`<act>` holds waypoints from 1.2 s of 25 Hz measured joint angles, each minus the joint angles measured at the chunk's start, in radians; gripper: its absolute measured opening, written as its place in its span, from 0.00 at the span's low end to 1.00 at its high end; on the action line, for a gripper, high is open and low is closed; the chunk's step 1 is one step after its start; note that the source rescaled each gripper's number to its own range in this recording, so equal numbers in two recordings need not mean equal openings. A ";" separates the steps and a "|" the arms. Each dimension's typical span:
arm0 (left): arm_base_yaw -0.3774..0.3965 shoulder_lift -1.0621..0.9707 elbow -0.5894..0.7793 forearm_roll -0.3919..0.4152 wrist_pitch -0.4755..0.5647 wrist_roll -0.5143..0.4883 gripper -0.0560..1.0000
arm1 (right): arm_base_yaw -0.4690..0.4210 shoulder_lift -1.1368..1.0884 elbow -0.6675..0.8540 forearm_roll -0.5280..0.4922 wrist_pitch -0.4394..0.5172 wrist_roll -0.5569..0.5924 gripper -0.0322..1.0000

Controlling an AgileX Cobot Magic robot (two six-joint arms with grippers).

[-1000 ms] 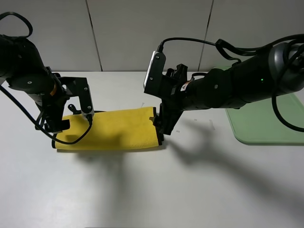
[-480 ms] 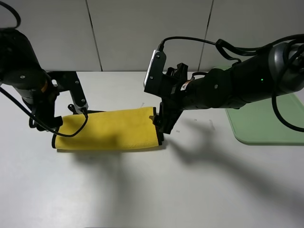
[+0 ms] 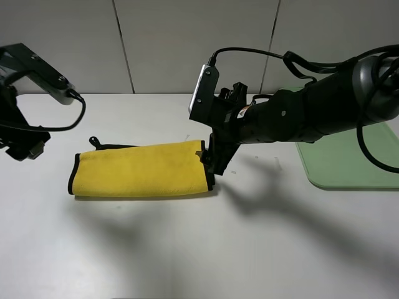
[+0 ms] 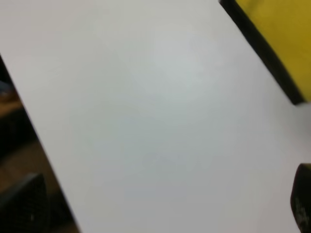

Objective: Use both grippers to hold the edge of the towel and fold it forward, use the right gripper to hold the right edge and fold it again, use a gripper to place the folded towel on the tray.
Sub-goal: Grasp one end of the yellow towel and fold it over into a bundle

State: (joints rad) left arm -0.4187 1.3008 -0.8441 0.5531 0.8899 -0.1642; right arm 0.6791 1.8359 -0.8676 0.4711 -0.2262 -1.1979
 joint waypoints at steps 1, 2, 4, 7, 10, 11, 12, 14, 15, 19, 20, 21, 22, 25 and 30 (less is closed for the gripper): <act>0.000 -0.042 0.000 -0.040 0.026 0.000 1.00 | 0.000 0.000 0.000 0.000 -0.001 0.000 1.00; 0.000 -0.083 0.000 -0.086 0.052 -0.002 1.00 | 0.000 0.000 0.000 0.001 -0.001 0.000 1.00; 0.000 -0.162 0.000 -0.163 0.085 -0.003 1.00 | 0.000 0.000 0.000 0.001 -0.001 0.000 1.00; 0.000 -0.291 0.000 -0.284 0.099 0.021 1.00 | 0.000 0.000 0.000 0.014 -0.001 0.000 1.00; 0.000 -0.426 0.019 -0.389 0.101 0.082 1.00 | 0.000 0.000 0.000 0.038 -0.001 0.000 1.00; 0.000 -0.476 0.035 -0.418 0.101 0.106 1.00 | 0.000 0.000 0.000 0.045 -0.001 0.000 1.00; 0.000 -0.524 0.056 -0.448 0.101 0.125 1.00 | 0.000 0.000 0.000 0.048 -0.002 0.000 1.00; 0.000 -0.617 0.101 -0.498 0.102 0.164 1.00 | 0.000 0.000 0.000 0.051 -0.002 0.000 1.00; 0.000 -0.668 0.128 -0.514 0.102 0.176 1.00 | 0.000 0.000 0.000 0.051 -0.002 0.000 1.00; 0.000 -0.862 0.237 -0.544 0.105 0.201 1.00 | 0.000 0.000 0.000 0.052 -0.002 0.000 1.00; 0.000 -0.910 0.261 -0.553 0.106 0.202 1.00 | 0.000 0.000 0.000 0.052 -0.002 0.000 1.00; 0.000 -0.949 0.288 -0.553 0.106 0.202 1.00 | 0.000 0.000 0.000 0.052 -0.002 0.000 1.00; 0.000 -0.993 0.310 -0.553 0.115 0.203 1.00 | 0.000 0.000 0.000 0.052 -0.002 0.000 1.00; 0.000 -1.087 0.329 -0.553 0.138 0.203 1.00 | 0.000 0.000 0.000 0.052 -0.003 0.000 1.00; 0.000 -1.133 0.348 -0.553 0.158 0.204 1.00 | 0.000 0.000 0.000 0.053 -0.003 0.000 1.00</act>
State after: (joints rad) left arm -0.4187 0.1676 -0.4963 0.0000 1.0479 0.0402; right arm 0.6791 1.8359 -0.8676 0.5239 -0.2292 -1.1979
